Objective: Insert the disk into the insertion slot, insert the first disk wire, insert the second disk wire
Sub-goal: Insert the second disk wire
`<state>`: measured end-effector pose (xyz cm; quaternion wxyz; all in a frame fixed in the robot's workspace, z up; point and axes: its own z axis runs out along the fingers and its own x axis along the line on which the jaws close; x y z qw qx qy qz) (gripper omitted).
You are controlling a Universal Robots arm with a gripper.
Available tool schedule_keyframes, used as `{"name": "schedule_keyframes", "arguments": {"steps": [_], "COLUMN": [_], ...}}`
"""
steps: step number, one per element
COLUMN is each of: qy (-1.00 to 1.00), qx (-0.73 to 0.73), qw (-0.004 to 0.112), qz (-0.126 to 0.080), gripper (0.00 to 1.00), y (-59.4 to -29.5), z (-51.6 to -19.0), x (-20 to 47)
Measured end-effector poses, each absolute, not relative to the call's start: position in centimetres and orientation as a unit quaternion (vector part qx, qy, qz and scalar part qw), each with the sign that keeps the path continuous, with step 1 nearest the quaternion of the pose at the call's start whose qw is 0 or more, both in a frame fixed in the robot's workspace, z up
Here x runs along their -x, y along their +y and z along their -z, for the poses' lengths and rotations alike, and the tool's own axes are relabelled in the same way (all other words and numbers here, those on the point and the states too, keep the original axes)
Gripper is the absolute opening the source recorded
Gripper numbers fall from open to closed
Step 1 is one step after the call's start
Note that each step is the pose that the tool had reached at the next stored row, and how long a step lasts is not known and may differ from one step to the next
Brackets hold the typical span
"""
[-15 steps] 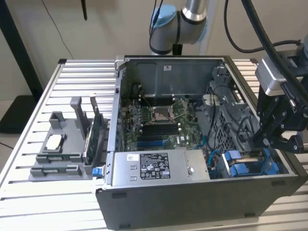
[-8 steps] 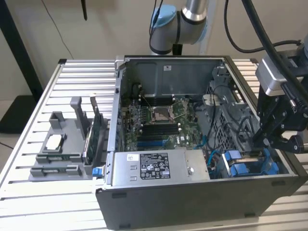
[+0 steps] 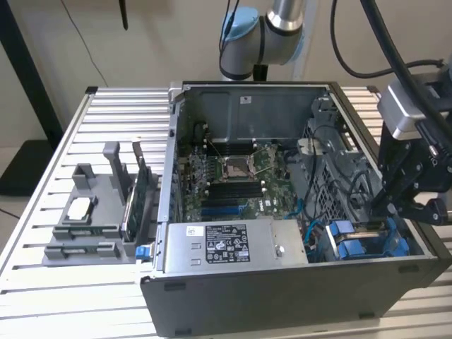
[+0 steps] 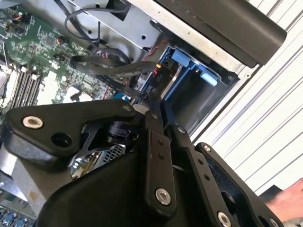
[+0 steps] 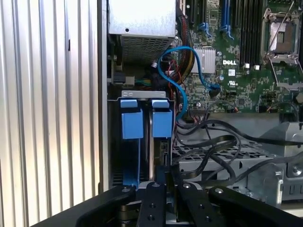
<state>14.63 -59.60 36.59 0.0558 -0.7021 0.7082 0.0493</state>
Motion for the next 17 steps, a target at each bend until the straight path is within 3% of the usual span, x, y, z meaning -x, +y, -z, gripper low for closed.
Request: {"name": "schedule_keyframes", "arguments": {"steps": [17], "qy": [0.709], "qx": [0.702], "qw": [0.053], "qz": [-0.051], "gripper": [0.16], "y": [-59.60], "z": [-36.31], "x": [-14.68]}}
